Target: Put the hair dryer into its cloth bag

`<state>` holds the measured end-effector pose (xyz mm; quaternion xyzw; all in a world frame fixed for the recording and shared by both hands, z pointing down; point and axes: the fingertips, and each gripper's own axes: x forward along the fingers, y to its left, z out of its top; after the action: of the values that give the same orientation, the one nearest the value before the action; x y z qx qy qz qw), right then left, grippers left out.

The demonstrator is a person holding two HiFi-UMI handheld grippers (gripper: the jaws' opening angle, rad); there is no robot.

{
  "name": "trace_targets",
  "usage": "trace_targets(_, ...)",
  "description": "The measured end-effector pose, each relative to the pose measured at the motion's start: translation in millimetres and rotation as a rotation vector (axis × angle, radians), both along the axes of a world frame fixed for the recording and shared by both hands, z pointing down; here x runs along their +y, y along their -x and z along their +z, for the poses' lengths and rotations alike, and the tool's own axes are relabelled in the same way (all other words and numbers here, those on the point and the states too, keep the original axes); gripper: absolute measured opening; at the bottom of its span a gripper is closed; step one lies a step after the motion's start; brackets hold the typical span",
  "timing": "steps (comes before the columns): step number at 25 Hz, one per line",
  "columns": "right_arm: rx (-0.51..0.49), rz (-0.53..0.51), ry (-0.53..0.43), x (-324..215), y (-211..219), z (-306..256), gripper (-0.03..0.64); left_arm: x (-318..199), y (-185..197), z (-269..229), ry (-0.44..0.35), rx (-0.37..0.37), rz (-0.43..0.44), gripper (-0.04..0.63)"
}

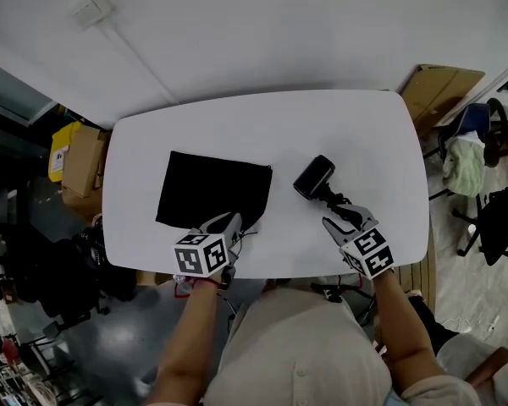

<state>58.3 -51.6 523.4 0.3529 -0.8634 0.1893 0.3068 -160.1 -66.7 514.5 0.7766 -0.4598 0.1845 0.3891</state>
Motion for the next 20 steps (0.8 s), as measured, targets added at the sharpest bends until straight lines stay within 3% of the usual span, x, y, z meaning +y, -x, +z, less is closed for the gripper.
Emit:
trace_targets(6, 0.184, -0.014, 0.038, -14.8, -36.7, 31.1, 0.206, -2.0, -3.6, -10.4, -0.013, 0.032, -0.013, 0.028)
trace_targets(14, 0.360, -0.132, 0.084, -24.7, -35.8, 70.3, 0.242, 0.7, -1.7, -10.4, -0.007, 0.039, -0.017, 0.028)
trace_targets(20, 0.395, -0.162, 0.126, -29.1, -32.6, 86.1, 0.258, 1.2, -0.8, -13.8, -0.006, 0.047, -0.020, 0.028)
